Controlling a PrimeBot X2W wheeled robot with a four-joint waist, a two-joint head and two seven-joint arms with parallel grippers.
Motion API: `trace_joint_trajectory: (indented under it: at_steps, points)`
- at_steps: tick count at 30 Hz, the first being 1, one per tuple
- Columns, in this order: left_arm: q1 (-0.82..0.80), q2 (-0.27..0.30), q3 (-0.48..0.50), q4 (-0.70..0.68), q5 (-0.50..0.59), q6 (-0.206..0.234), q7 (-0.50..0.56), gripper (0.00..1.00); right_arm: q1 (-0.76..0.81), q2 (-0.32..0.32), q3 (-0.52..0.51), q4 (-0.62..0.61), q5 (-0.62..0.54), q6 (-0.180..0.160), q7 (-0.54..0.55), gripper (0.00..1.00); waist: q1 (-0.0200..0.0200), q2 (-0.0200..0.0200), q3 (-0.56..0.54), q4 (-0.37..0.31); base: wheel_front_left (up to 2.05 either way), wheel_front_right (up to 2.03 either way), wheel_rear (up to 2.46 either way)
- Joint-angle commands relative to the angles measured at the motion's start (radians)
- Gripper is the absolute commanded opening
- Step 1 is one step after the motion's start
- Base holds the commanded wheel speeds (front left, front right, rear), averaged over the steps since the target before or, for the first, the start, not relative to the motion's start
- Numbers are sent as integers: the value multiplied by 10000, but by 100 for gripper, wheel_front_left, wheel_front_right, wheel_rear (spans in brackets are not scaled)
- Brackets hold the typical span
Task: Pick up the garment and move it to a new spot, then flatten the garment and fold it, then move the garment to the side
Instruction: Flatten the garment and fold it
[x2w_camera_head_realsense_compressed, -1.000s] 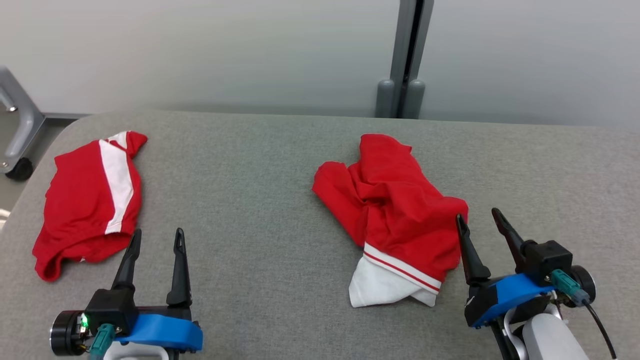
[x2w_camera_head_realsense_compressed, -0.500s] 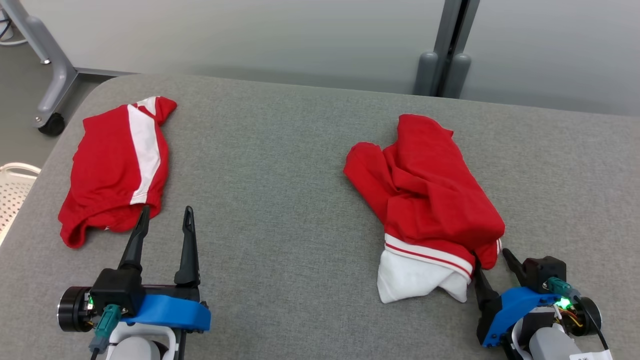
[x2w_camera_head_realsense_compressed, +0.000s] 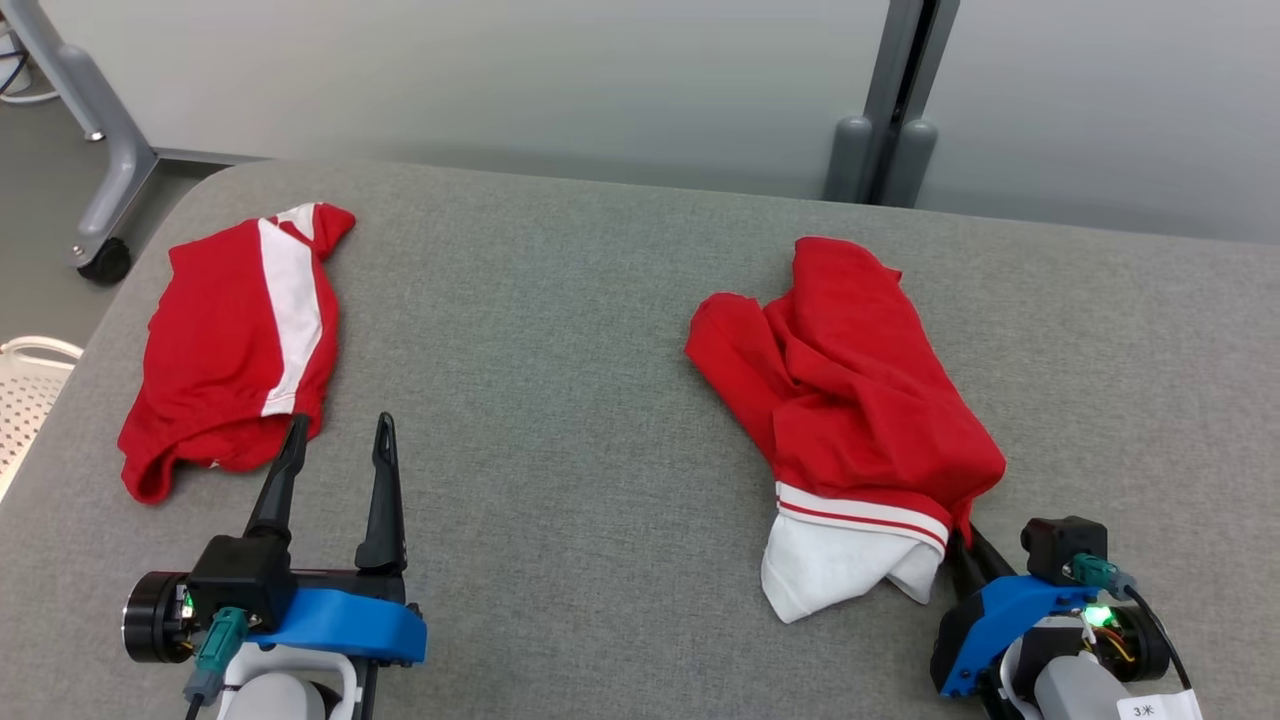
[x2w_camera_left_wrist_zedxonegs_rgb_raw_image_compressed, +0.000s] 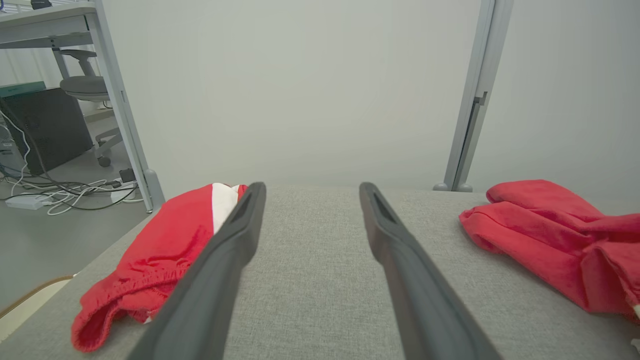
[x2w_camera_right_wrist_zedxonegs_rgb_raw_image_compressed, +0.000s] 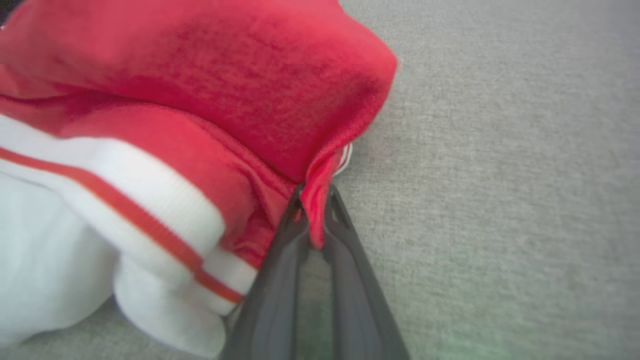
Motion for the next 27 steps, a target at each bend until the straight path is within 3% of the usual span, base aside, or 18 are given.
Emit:
trace_joint_trajectory:
  at_steps: [1, 10, 21, 27]
  points:
    - [46, -10, 15, 8, 28, 35, -27, 100, 178, -98, -4, 50, 74, -6, 88, 0, 0, 1, -61, -71, 0, 0, 0]
    - [314, -10, 30, 10, -34, 40, -27, 100, 987, -893, -698, -1717, 313, -4, 42, 0, 0, 1, -604, -733, 0, 0, 0]
    - [598, -10, 12, -107, -140, 76, -27, 100, 1793, -2551, -2675, -3554, 43, -4, 42, 0, 0, 1, -999, -1211, 0, 0, 0]
    - [656, -9, 100, -185, -191, 64, -27, 100, 1778, -2518, -3069, -4715, -389, -3, 42, 0, 0, 1, -1045, -1252, 0, 0, 0]
